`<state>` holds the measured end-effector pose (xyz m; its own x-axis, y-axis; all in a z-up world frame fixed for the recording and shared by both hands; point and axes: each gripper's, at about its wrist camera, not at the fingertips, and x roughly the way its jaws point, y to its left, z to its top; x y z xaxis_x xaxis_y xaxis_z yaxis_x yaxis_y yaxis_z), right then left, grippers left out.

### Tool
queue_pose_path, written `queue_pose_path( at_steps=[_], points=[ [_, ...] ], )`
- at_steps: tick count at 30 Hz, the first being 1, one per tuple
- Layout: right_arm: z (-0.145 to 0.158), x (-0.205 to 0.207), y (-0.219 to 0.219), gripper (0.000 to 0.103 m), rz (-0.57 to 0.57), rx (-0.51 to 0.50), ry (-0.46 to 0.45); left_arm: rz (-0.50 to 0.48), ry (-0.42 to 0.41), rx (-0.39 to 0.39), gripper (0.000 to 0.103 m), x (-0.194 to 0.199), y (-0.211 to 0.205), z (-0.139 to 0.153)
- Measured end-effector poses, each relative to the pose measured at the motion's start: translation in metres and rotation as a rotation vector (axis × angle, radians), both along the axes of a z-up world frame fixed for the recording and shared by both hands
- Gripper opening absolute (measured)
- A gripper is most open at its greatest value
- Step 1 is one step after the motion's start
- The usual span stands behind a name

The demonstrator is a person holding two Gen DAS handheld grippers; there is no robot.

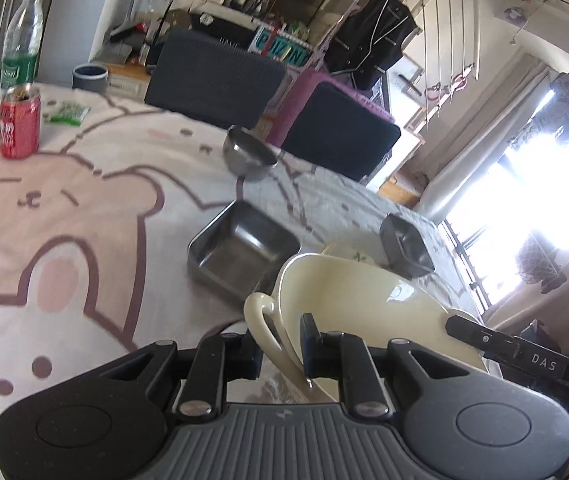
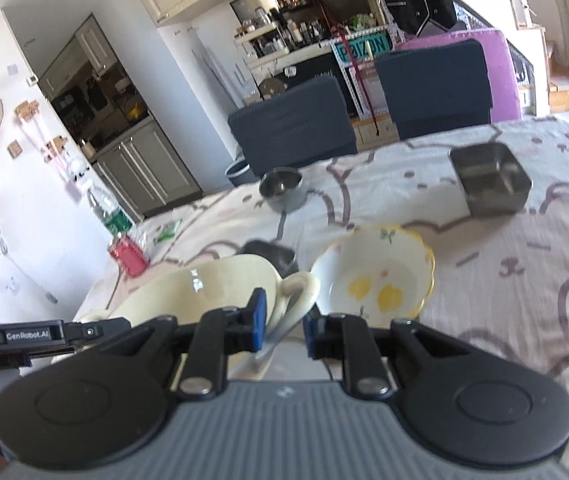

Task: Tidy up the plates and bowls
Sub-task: 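Carry the held cream bowl with both grippers toward the yellow-rimmed floral bowl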

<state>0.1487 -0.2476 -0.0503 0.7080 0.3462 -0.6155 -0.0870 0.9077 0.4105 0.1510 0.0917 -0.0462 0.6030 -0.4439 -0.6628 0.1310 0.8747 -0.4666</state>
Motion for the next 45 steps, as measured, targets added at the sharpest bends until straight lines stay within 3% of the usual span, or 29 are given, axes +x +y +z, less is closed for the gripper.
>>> queue_pose_path(
  at_steps=[4,23,45],
  points=[
    [-0.012,-0.001,0.001,0.023,0.003,0.028,0.077,-0.01,0.03,0.011,0.02,-0.001,0.002,-0.012],
    [-0.041,0.004,0.012,0.023,0.018,-0.006,0.249,0.003,0.187,0.043,0.02,0.008,0.003,-0.054],
    [-0.059,0.014,0.015,0.024,0.019,-0.047,0.383,-0.001,0.283,0.078,0.021,0.018,-0.004,-0.076]
  ],
)
